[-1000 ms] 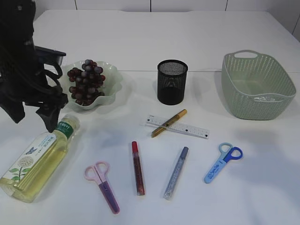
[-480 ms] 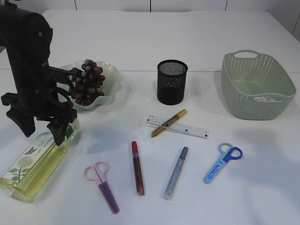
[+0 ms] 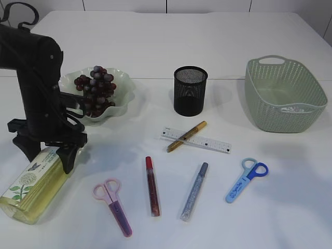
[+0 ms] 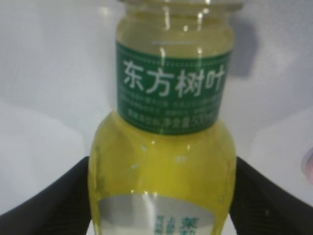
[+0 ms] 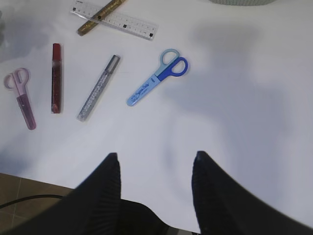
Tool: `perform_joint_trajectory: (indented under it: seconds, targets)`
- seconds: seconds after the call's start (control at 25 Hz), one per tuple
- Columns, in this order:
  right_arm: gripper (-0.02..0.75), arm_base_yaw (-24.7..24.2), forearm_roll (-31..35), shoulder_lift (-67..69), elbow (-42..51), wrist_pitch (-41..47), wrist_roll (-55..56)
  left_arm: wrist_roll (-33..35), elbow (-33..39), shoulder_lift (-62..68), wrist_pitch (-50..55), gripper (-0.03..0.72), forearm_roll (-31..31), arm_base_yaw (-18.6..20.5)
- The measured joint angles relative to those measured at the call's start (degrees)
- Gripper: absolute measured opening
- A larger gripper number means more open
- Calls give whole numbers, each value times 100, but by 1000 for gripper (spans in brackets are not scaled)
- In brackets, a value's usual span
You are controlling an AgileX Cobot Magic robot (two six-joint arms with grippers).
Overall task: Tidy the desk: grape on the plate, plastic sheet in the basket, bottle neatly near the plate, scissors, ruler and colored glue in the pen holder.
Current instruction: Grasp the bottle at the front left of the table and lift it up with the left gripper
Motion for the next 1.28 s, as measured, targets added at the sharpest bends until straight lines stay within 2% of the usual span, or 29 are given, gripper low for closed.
perform_joint_trajectory:
  seconds: [0.36,0.56,0.72,1.04,1.28]
  targets:
    - [385,0,0,0,0,0,0,120,0,186,-105,583,-160,4]
    - [385,0,0,0,0,0,0,130,-9,186,-110,476,-173,4]
    - [385,0,0,0,0,-10,0,130,-22,186,-89,440,-173,4]
    - [385,0,0,0,0,-10,0,163,-19,149,-128,438,-173,4]
    - [385,0,0,0,0,-10,0,140,443,-515,-682,435,-290,28]
